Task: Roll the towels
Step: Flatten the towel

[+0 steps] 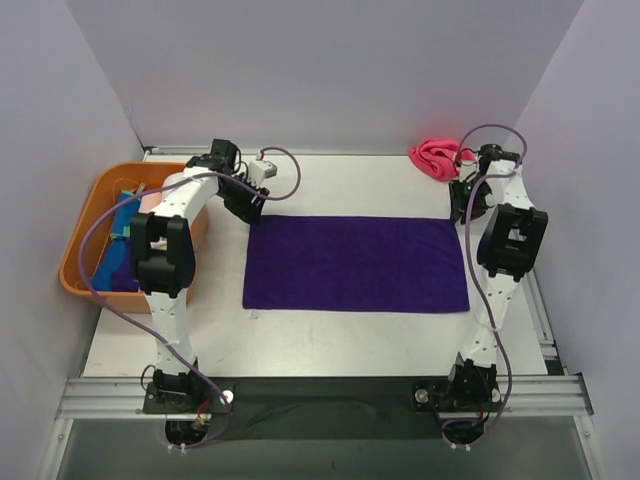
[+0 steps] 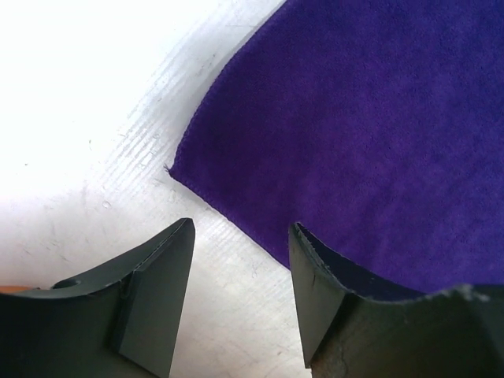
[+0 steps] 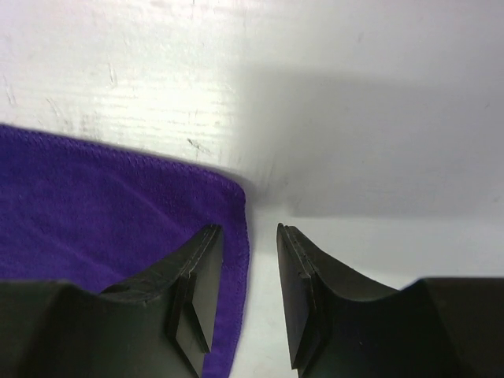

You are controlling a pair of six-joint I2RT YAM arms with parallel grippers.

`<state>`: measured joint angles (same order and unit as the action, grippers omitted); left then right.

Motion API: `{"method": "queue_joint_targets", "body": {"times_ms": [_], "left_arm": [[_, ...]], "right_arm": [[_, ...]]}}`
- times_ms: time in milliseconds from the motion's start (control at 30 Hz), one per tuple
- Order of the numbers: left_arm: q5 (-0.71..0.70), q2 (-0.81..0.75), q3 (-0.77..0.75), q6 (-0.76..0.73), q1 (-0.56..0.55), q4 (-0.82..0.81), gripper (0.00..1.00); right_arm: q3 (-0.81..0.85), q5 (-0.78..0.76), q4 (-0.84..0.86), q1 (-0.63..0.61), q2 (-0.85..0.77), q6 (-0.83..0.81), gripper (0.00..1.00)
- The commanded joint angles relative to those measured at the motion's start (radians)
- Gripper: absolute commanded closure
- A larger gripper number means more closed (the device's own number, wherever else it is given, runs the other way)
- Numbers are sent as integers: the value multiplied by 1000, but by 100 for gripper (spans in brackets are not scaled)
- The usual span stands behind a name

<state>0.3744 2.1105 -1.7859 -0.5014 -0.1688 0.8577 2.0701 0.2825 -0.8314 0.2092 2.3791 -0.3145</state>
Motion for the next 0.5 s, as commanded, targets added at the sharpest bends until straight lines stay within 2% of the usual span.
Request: {"method": "queue_joint_targets", "body": {"times_ms": [0, 267, 367, 467], "left_arm": [[8, 16, -61, 9, 9, -39, 38], [-3, 69, -99, 18, 22, -46, 37], [-3, 88, -116, 24, 26, -46, 30], [-2, 105, -128, 35, 31, -51, 29]], "right_arm": [[88, 20, -40, -11, 15, 31, 65], [125, 21, -40, -24, 69, 48, 67], [116, 30, -40, -25, 72, 46, 68], [114, 24, -40, -28, 81, 43, 69]]}}
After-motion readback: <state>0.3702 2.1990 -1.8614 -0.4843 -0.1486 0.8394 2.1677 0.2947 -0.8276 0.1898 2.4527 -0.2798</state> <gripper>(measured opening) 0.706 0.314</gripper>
